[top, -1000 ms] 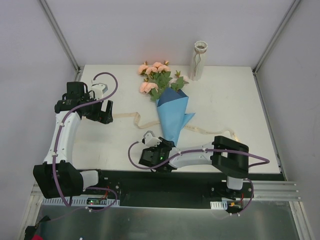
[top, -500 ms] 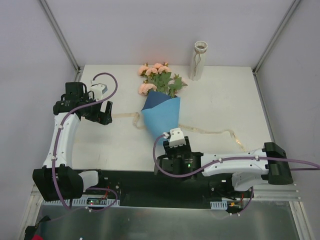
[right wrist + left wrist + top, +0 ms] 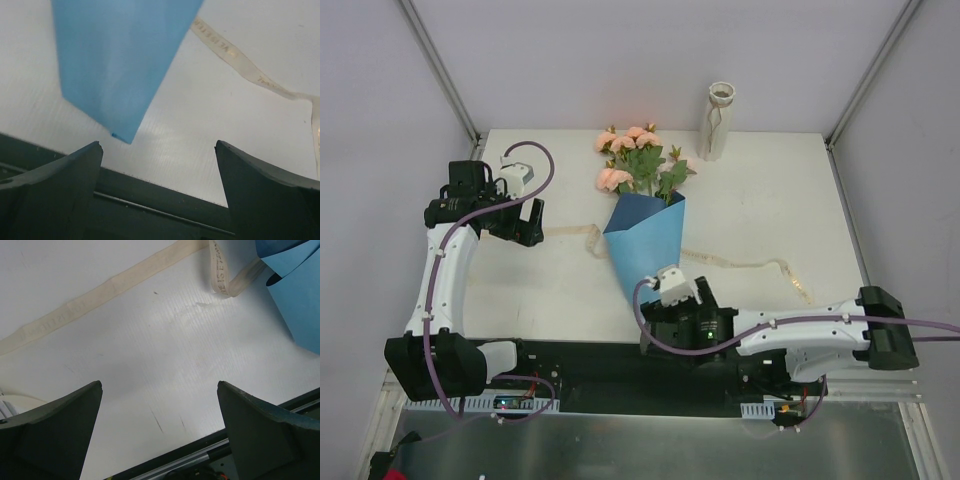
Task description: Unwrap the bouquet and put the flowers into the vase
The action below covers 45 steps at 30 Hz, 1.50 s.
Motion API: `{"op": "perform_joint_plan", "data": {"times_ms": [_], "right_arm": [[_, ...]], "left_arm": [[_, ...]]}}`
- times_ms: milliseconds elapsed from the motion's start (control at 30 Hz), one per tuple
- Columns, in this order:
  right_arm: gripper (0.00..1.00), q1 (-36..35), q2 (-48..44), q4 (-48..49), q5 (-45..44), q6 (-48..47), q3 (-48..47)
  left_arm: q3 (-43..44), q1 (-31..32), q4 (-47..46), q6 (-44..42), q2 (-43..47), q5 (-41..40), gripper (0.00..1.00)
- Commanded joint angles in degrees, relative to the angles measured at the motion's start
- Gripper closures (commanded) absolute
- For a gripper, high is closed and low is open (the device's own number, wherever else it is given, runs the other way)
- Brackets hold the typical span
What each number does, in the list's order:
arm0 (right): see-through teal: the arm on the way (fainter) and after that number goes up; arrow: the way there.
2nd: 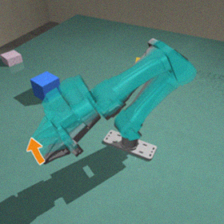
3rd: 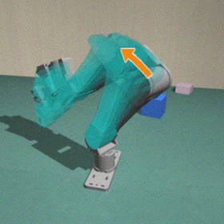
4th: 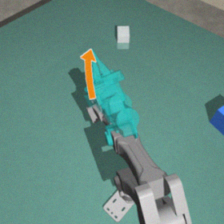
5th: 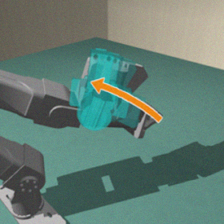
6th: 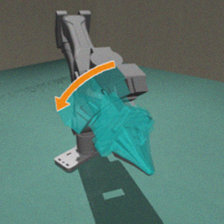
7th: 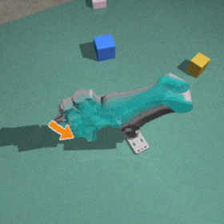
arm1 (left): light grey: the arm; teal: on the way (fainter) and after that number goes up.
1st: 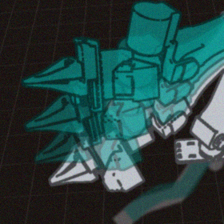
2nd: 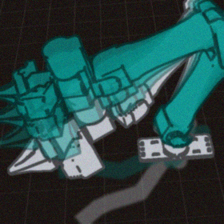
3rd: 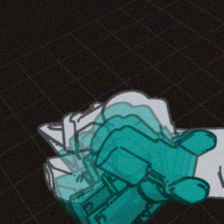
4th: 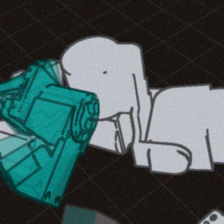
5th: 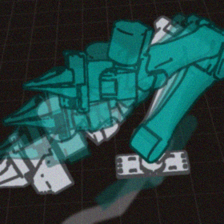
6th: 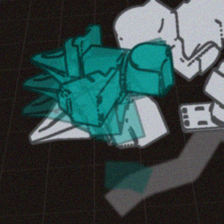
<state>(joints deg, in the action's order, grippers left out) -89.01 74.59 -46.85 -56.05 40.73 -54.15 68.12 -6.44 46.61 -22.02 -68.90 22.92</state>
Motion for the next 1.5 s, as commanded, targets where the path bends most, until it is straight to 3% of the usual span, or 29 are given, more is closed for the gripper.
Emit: {"op": "perform_joint_plan", "data": {"times_ms": [0, 167, 433, 833, 1067, 1267, 1433, 1467], "right_arm": [[0.04, -3.35, 4.42, 7.05, 11.48, -29.43, -4.12], [0.04, -3.27, 16.54, 1.16, 11.5, -39.66, -9.82], [0.04, -1.34, 26.56, 4.75, 11.85, -47.85, -15.1], [0.04, 4.63, 36.5, 15.47, -1.85, -55.05, -18.09], [0.04, 5.6, 34.23, 25.73, -10.03, -58.57, -16.87], [0.04, 5.52, 26.5, 35.49, -17.41, -58.31, -13.35], [0.04, 6.57, 19.12, 34.38, -24.43, -49.19, -11.51], [0.04, 6.92, 18.15, 27.84, -25.67, -44.99, -12.2]], "left_arm": [[1.93, 0.02, 1.03, -0.74, 0.44, 0.99, 0.01], [1.93, -0.07, 0.94, -0.3, -0.26, 1.86, 0.01], [2.02, -0.07, 0.94, -0.39, -0.53, 1.96, 0.01], [1.93, 0.02, 0.76, -0.48, -0.71, 1.61, 0.01], [2.02, 0.02, 0.59, -0.13, -0.71, 1.6, 0.01], [2.54, 0.02, 0.68, -0.04, -0.27, 1.43, 0.01], [2.9, -0.07, 0.85, -0.13, 0.35, 0.99, 0.01], [3.07, 0.02, 1.03, -0.3, 0.44, 0.9, 0.01]]}}
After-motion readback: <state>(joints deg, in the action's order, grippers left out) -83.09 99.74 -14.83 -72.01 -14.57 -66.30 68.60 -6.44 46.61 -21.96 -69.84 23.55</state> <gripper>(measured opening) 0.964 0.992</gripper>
